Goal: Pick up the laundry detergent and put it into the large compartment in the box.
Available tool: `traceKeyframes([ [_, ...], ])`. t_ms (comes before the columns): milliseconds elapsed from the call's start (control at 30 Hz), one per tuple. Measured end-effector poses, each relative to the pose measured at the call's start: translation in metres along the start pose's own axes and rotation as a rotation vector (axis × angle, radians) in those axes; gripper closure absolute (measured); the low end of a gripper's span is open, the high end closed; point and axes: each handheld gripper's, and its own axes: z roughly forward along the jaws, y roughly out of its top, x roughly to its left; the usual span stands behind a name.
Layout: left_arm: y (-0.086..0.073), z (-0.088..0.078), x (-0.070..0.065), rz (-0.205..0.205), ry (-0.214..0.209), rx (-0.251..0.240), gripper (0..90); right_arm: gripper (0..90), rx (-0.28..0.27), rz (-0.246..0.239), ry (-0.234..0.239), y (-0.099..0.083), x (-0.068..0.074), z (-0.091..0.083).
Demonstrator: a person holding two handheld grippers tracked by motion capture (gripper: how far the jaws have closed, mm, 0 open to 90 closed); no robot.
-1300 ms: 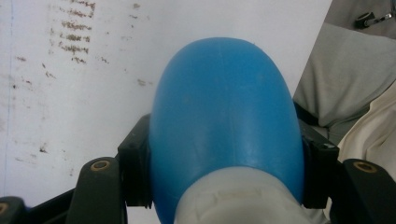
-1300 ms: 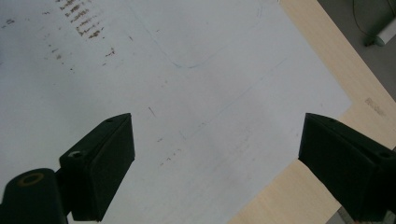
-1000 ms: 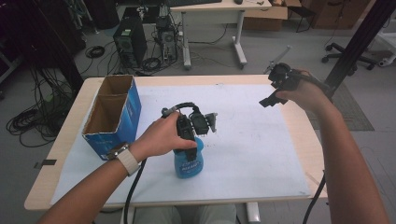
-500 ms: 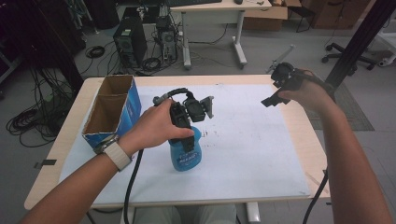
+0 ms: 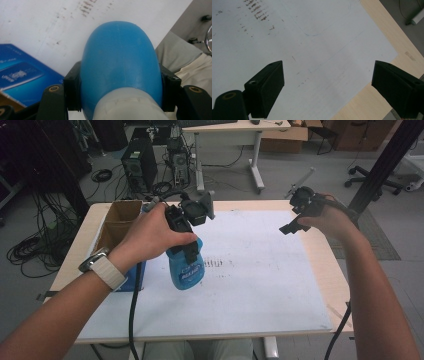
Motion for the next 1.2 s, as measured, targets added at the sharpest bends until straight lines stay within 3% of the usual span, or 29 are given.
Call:
traceKeyframes([
  [267,-0.005,-0.028,0.018,-0.094,0.030,-0.009,37.2,10.8,0.000,-0.003,0.001,0.001,0.000,0.001],
  [733,-0.010,-0.070,0.047,-0.257,0.043,-0.026,37.3,10.8,0.006,-0.007,0.002,0.005,0.000,0.003],
  [967,-0.017,-0.087,0.066,-0.365,0.038,-0.040,37.3,10.8,0.007,-0.009,0.002,0.006,-0.001,0.003],
  [1200,-0.025,-0.097,0.082,-0.452,0.065,-0.047,37.3,10.8,0.008,-0.010,0.004,0.008,0.000,0.004],
])
